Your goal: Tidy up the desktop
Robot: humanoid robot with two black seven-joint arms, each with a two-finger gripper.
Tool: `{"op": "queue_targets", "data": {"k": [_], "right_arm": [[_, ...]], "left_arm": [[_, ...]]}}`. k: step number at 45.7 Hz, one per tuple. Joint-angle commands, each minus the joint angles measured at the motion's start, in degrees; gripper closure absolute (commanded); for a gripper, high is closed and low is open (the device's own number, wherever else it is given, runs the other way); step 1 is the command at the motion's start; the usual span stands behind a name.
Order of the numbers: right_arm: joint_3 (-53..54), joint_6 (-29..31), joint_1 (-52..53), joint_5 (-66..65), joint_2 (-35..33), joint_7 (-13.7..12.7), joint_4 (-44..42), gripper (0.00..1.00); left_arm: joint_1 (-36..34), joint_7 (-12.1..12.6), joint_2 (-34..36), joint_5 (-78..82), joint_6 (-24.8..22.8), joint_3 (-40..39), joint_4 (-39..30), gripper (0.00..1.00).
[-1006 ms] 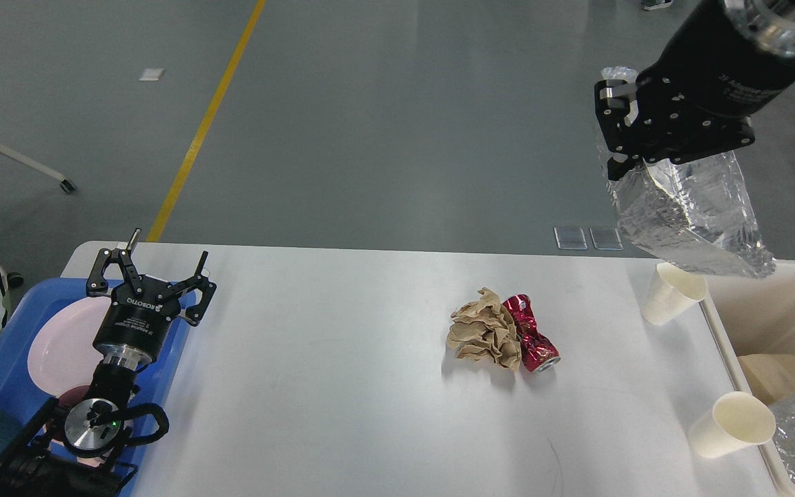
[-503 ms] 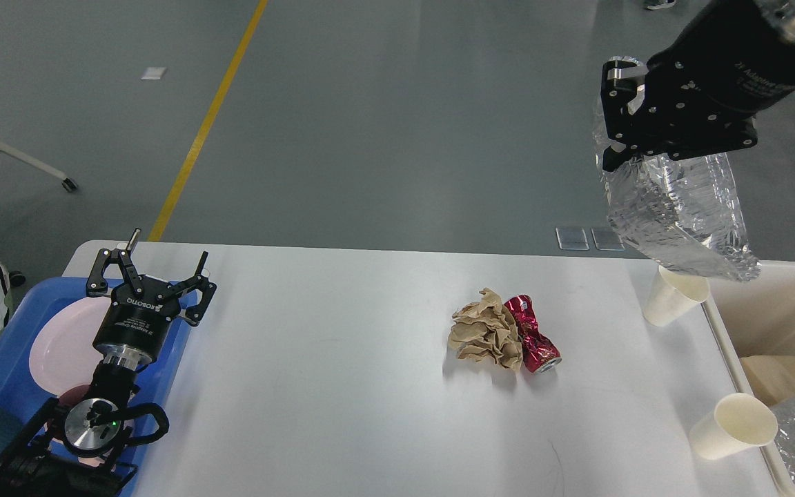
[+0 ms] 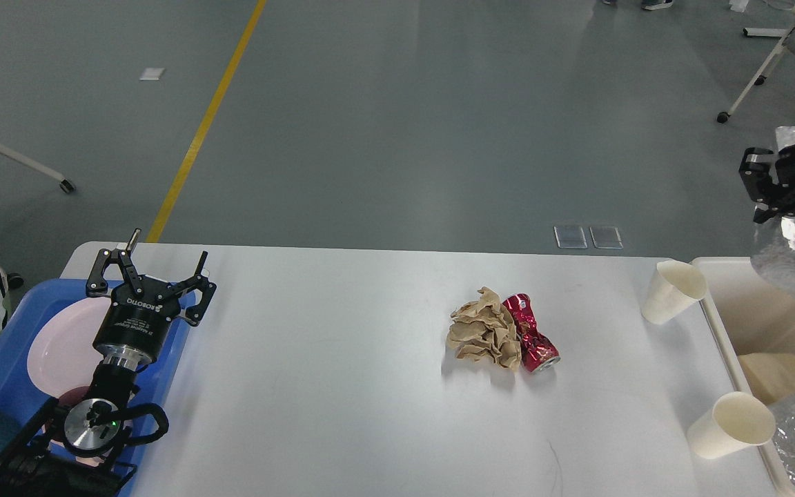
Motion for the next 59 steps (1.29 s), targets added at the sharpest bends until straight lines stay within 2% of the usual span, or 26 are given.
{"op": "queue_targets", "data": {"k": [1,8,17,24,30,33,37,59], "right_arm": [[0.3,-6.2,-12.3,-1.8,-5.0,0.1,-7.8,1.0],[3.6,-12.9,-26.5,-1.7,-6.8,0.3,-16.9,1.0],[10.4,-14.1,-43.4,-0.9,-8.1,0.3,-31.3,1.0],[19.5,-14.6,-60.7,-0.7,-8.5,0.2,-48.4,1.0],[27.6,-16.2,-74.6,-0.7,-6.9,0.8,-61.7,1.0],[30.4,-18.3,-79.1,-0.7,-5.0,0.9,-65.6,1.0],[30.8,-19.9,-83.3,-0.7,-2.7,0.5,-67.1,1.0],[31.6,-21.0,-88.5,-0.7,1.5,0.7,-66.8,1.0]], "left_arm": [[0.1,0.0,0.0,0.0,0.1,0.0,0.0,0.03],[0.1,0.0,0.0,0.0,0.1,0.0,0.0,0.04],[0.1,0.0,0.0,0.0,0.1,0.0,0.0,0.04],[0.1,0.0,0.0,0.0,0.1,0.0,0.0,0.03],[0.1,0.0,0.0,0.0,0.1,0.0,0.0,0.04],[0.0,0.0,0.0,0.0,0.1,0.0,0.0,0.04],[0.1,0.0,0.0,0.0,0.1,0.0,0.0,0.04],[0.0,0.0,0.0,0.0,0.1,0.0,0.0,0.03]]}}
